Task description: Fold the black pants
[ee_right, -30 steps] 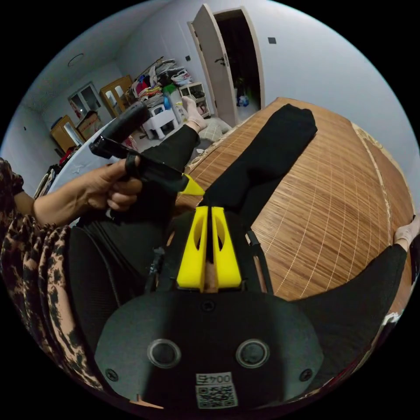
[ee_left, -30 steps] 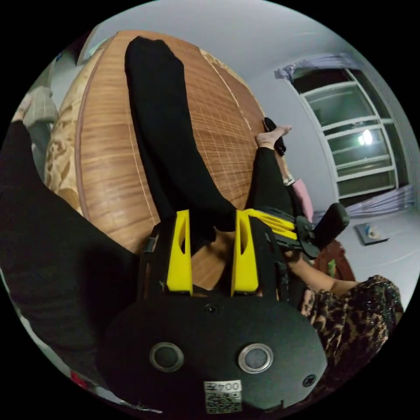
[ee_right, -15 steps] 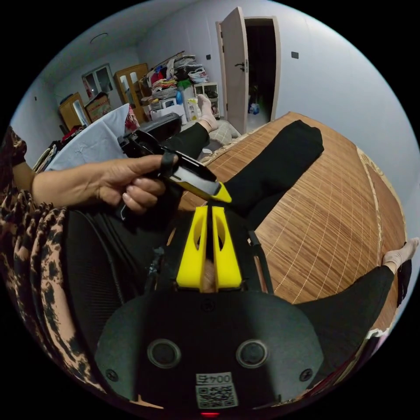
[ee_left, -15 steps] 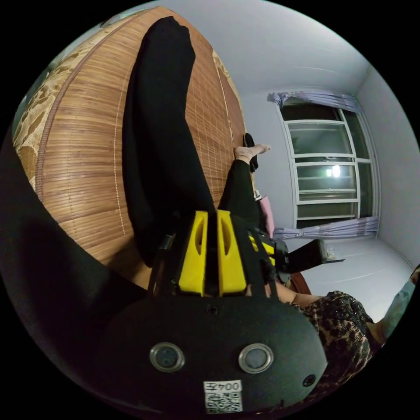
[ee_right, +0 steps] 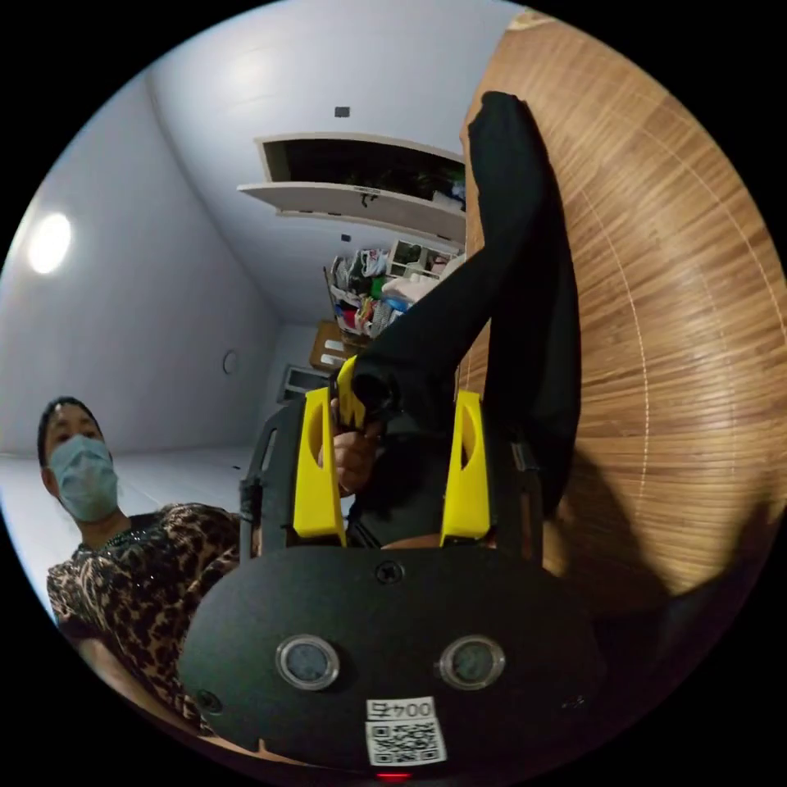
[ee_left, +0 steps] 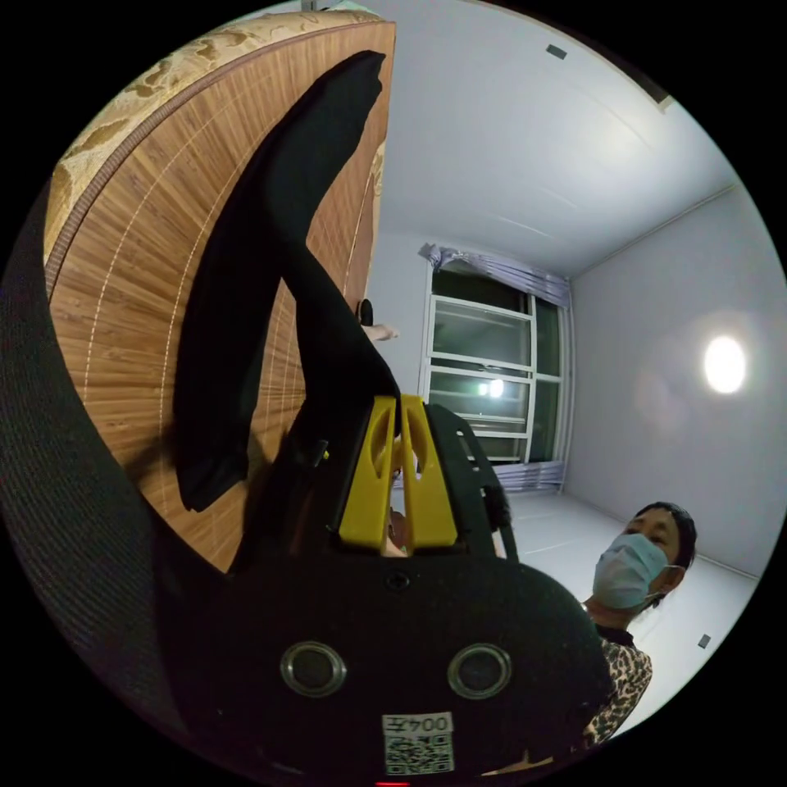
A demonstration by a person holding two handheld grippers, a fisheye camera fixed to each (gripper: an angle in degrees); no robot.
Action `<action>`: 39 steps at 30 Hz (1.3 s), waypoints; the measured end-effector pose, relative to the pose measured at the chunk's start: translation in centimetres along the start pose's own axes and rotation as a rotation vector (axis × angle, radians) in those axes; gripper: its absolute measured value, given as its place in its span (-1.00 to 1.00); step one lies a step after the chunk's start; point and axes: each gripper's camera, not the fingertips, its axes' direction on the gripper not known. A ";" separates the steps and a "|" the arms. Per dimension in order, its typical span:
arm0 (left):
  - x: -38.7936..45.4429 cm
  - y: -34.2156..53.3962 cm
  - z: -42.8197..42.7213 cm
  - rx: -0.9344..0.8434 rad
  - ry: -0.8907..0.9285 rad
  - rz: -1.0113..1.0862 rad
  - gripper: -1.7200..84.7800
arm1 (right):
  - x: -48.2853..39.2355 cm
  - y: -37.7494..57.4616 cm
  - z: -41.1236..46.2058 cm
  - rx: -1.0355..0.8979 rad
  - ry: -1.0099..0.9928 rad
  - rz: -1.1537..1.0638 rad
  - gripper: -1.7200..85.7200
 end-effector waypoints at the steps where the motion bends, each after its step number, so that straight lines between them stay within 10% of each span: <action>1: -0.3 0.2 0.4 -0.005 0.002 -0.004 -0.94 | 0.6 -0.3 -0.2 0.004 -0.005 0.022 -0.63; 11: -2.7 1.7 4.2 -0.022 -0.103 0.029 -0.94 | 3.9 -2.7 -1.0 0.036 -0.179 0.108 -0.73; 22: -3.3 5.0 17.9 -0.242 -0.946 0.312 -0.94 | -2.7 -2.8 2.0 -0.122 0.539 -0.132 -0.95; 39: -11.8 8.3 34.3 -0.450 -1.346 0.486 -0.94 | -3.4 -3.0 8.9 -0.294 0.786 -0.192 -0.96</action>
